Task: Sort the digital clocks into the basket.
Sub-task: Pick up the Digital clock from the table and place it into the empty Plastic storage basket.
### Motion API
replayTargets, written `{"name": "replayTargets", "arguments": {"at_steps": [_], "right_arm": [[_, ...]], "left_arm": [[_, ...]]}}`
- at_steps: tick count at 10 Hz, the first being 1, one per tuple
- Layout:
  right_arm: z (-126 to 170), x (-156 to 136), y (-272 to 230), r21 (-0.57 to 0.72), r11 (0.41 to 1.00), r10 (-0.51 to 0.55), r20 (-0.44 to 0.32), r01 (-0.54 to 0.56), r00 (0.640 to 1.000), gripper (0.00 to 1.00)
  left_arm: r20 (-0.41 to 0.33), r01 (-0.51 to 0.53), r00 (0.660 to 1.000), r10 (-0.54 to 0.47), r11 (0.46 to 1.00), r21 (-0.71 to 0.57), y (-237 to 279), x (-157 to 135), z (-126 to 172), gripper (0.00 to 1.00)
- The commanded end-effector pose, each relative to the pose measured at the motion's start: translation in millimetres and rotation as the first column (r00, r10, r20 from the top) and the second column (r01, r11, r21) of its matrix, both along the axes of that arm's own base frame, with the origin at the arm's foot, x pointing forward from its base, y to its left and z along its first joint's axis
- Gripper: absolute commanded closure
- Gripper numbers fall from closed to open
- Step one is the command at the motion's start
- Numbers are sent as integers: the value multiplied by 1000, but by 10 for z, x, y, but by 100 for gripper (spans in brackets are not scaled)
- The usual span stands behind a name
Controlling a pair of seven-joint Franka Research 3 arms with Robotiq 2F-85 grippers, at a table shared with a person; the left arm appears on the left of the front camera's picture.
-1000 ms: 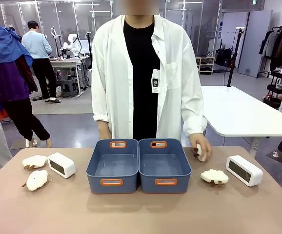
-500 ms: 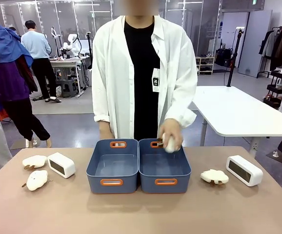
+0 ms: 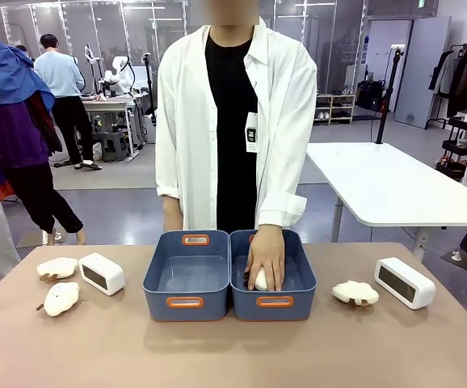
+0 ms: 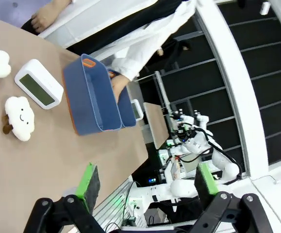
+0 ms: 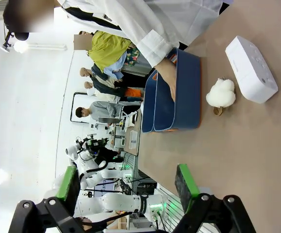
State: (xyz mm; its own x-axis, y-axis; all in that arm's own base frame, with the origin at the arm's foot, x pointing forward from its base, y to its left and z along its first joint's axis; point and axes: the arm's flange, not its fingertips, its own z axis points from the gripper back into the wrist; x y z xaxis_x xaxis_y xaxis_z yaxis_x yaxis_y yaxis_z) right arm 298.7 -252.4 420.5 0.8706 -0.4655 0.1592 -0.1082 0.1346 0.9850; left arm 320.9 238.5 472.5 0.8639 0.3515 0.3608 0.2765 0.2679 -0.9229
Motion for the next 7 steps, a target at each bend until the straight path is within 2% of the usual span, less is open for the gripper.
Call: {"name": "replayTargets", "arguments": {"at_steps": [1, 2, 3, 4, 5, 6, 7], "right_arm": [[18, -39, 1, 0, 1000, 11, 5, -11, 1000, 0], [18, -39, 1, 0, 1000, 11, 5, -11, 1000, 0], [18, -39, 1, 0, 1000, 11, 5, -11, 1000, 0], [18, -39, 1, 0, 1000, 11, 5, -11, 1000, 0], [18, -39, 1, 0, 1000, 11, 5, -11, 1000, 0], [18, -39, 1, 0, 1000, 11, 5, -11, 1000, 0], [18, -39, 1, 0, 1000, 11, 5, -11, 1000, 0]], "left_arm": [[-129, 74, 990, -52, 983, 168, -397, 197, 431, 0], [-185, 120, 980, -72, 958, 260, -680, 355, 637, 0], [-229, 138, 972, -47, 907, 399, -1012, 519, 770, 0], [-240, 162, 970, -47, 858, 487, -1333, 638, 796, 0], [-238, 129, 971, 30, 770, 625, -1760, 803, 689, 0], [-231, 94, 970, 71, 767, 634, -1934, 933, 587, 0], [-259, 94, 960, 103, 754, 650, -2105, 1098, 487, 0]]}}
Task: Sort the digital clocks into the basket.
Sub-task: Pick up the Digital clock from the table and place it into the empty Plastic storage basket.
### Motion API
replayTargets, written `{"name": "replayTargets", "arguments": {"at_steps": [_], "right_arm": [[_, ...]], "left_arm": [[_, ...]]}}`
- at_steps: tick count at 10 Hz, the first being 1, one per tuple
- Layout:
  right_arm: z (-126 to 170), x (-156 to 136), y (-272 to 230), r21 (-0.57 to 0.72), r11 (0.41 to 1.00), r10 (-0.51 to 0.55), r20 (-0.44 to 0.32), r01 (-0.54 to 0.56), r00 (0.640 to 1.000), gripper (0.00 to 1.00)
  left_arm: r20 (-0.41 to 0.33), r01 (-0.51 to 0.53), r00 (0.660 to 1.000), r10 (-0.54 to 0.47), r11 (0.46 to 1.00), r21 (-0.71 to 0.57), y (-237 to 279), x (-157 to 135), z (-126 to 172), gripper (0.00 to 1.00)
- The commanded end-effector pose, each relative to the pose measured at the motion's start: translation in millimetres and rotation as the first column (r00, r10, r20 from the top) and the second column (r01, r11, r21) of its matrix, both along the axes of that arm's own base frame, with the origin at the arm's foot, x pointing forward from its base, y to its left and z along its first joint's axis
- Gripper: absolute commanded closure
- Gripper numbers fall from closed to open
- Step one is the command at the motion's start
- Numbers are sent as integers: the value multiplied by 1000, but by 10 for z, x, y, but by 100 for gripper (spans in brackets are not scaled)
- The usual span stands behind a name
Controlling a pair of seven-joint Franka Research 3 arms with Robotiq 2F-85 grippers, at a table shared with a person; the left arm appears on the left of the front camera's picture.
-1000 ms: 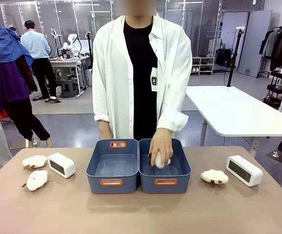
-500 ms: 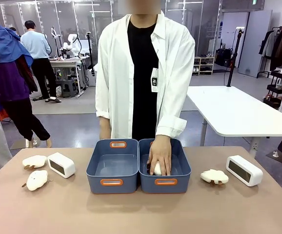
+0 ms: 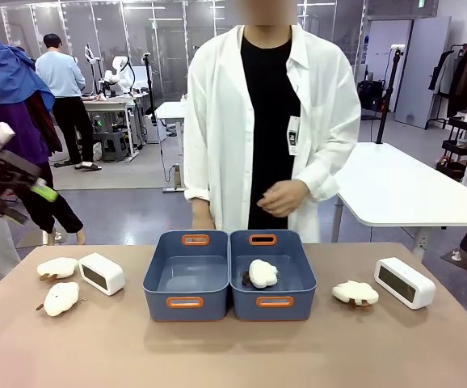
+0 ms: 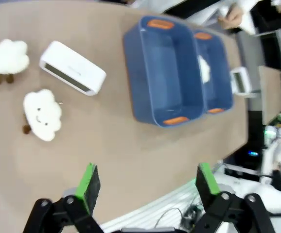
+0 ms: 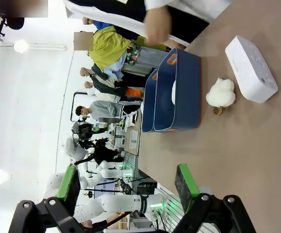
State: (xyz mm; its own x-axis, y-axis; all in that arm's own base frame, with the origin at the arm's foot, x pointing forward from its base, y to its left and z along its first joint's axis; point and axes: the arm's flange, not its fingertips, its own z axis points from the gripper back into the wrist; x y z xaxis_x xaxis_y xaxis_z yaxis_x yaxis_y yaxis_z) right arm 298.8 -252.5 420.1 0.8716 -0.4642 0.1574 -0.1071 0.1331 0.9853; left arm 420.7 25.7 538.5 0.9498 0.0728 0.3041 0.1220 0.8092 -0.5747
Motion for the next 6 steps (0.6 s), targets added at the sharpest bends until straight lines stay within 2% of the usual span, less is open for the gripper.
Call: {"name": "replayTargets", "arguments": {"at_steps": [1, 2, 3, 5, 6], "right_arm": [[22, -40, 2, -2, 1000, 9, 7, -9, 1000, 0], [22, -40, 2, -2, 1000, 9, 7, -9, 1000, 0], [22, -40, 2, -2, 1000, 9, 7, -9, 1000, 0], [22, -40, 2, -2, 1000, 9, 7, -9, 1000, 0], [22, -40, 2, -2, 1000, 9, 7, -9, 1000, 0]], "left_arm": [[-67, -58, 996, 58, 998, 13, -48, 169, -217, 0], [-24, -84, 996, 83, 996, -13, -70, 179, -185, 0], [-25, -19, 1000, 19, 1000, 21, -153, 110, -154, 0], [-25, -19, 1000, 19, 1000, 21, -153, 110, -154, 0], [-34, -30, 999, 30, 999, 10, -179, 189, -245, 0]]}}
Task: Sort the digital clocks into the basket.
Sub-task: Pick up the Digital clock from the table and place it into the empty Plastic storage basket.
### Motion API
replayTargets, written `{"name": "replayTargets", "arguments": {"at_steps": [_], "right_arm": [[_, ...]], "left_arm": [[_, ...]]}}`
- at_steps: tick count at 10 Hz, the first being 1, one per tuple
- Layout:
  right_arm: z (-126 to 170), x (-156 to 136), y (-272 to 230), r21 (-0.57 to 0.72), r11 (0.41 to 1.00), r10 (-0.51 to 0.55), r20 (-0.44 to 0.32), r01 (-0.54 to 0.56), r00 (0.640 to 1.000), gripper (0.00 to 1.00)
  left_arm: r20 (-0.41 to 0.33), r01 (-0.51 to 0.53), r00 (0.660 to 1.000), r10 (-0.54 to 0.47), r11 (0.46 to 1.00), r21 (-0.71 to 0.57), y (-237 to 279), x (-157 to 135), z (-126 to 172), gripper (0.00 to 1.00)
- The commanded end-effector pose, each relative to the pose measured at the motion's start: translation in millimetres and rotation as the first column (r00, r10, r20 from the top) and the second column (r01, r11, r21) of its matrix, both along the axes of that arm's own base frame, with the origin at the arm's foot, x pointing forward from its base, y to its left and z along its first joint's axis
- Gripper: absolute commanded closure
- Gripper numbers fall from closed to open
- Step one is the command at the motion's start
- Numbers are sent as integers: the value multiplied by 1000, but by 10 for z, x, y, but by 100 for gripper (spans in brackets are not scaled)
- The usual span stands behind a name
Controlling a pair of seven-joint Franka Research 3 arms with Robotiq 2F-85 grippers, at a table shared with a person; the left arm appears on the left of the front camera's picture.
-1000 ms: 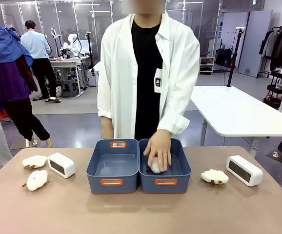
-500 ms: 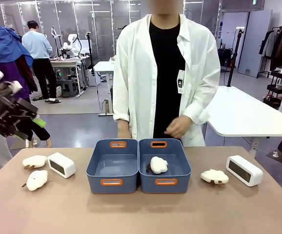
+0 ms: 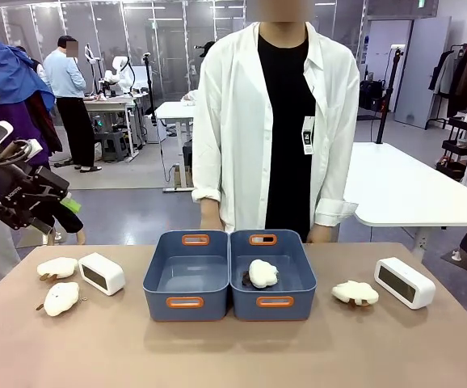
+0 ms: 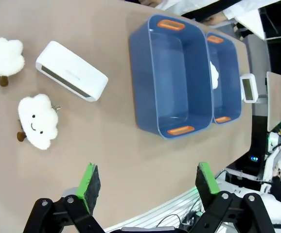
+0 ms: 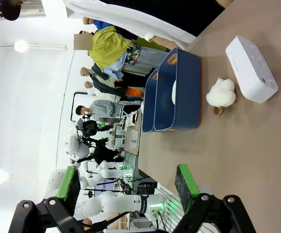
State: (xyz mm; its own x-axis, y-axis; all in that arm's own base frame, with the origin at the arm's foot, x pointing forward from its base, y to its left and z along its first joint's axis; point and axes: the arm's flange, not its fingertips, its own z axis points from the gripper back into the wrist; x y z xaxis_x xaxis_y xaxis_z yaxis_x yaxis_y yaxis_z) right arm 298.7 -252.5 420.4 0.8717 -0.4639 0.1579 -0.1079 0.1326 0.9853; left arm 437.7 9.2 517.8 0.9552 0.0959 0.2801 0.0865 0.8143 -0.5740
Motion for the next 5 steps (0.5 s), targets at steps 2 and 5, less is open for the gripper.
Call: {"name": "replayTargets", "arguments": {"at_steps": [2, 5], "right_arm": [[19, -39, 2, -2, 1000, 9, 6, -9, 1000, 0], [19, -39, 2, -2, 1000, 9, 6, -9, 1000, 0]], "left_arm": [[-176, -234, 952, 249, 967, 102, -291, 400, -91, 0], [-278, -428, 828, 487, 869, 247, -686, 1071, -315, 0]]}}
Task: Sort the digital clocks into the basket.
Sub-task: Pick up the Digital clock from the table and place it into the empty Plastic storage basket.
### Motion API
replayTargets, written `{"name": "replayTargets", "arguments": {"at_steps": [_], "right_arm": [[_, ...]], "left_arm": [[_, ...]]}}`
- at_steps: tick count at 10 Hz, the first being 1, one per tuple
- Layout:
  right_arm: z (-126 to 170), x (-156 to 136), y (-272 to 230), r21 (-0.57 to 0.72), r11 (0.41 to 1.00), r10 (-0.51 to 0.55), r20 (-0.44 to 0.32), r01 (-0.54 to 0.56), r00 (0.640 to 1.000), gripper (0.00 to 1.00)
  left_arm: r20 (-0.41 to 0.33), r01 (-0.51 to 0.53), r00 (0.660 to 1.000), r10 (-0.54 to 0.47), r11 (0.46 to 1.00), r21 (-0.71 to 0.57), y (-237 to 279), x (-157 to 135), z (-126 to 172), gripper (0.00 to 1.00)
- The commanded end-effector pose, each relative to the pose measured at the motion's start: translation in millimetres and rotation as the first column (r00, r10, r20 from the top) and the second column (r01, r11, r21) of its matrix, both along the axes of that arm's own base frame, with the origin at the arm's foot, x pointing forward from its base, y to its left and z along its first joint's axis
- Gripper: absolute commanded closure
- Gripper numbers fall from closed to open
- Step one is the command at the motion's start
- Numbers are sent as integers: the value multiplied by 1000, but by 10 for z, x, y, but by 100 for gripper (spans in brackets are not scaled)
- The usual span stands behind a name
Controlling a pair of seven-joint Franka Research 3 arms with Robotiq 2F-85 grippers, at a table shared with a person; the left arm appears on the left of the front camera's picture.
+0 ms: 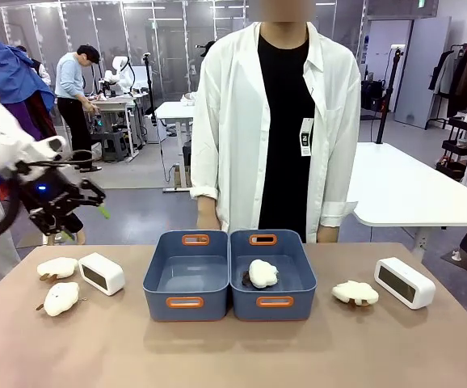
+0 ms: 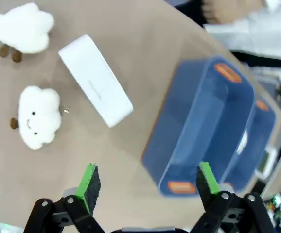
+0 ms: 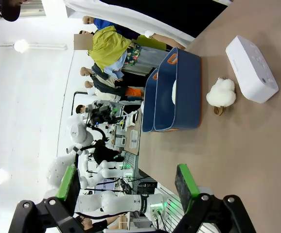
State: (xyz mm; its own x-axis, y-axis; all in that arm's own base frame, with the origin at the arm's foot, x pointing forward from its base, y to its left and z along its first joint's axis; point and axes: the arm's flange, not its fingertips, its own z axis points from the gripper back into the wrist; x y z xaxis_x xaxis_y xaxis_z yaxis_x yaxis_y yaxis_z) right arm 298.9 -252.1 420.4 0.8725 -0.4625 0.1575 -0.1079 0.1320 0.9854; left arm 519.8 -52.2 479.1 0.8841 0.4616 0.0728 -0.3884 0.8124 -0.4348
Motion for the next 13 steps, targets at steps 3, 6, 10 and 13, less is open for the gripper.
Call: {"name": "replayTargets", "arguments": {"at_steps": [3, 6, 10, 13], "right_arm": [[19, -41, -2, -3, 1000, 7, 6, -7, 1000, 0], [19, -41, -2, -3, 1000, 7, 6, -7, 1000, 0], [19, -41, -2, -3, 1000, 7, 6, -7, 1000, 0], [19, -41, -2, -3, 1000, 7, 6, -7, 1000, 0]], "left_arm": [[-141, -320, 928, 345, 932, 171, -200, 727, -433, 0], [-211, -324, 900, 381, 910, 259, -189, 922, -935, 0], [-233, -324, 881, 411, 885, 335, -198, 1020, -1339, 0], [-244, -311, 877, 414, 876, 369, -233, 1009, -1440, 16]]}}
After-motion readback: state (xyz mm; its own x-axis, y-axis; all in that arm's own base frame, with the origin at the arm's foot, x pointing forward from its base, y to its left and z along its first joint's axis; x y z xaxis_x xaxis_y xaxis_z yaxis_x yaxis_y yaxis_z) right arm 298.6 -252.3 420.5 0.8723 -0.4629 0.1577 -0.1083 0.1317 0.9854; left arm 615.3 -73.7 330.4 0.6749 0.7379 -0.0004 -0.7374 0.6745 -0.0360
